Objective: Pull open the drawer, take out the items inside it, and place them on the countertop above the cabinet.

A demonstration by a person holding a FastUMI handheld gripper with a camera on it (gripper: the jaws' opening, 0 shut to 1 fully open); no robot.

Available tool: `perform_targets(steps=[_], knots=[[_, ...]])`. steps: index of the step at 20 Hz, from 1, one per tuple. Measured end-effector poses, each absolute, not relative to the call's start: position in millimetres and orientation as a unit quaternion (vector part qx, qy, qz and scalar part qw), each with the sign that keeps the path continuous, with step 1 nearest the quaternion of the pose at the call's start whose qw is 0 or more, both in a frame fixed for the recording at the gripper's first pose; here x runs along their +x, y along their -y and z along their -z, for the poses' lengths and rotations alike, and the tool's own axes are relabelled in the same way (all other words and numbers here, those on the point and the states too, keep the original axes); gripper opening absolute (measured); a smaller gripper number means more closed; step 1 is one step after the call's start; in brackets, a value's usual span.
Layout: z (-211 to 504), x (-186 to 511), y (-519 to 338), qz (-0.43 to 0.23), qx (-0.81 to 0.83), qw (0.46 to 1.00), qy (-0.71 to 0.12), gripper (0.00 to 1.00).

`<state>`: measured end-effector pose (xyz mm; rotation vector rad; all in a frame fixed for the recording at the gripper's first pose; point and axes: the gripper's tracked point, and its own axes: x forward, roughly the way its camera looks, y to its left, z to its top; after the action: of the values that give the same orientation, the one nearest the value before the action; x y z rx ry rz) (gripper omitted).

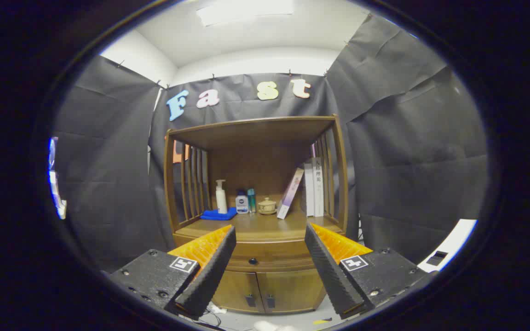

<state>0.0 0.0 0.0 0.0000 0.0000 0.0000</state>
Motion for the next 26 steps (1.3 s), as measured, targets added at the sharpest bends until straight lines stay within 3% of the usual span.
perform_targets(steps=[15,26], knots=[[-12.2,-17.5,-13.1,-0.007,-0.013,1.000,0.022,0.98],[11.1,43.1,-29.7,0.002,-0.020,1.000,-0.002,0.98]])
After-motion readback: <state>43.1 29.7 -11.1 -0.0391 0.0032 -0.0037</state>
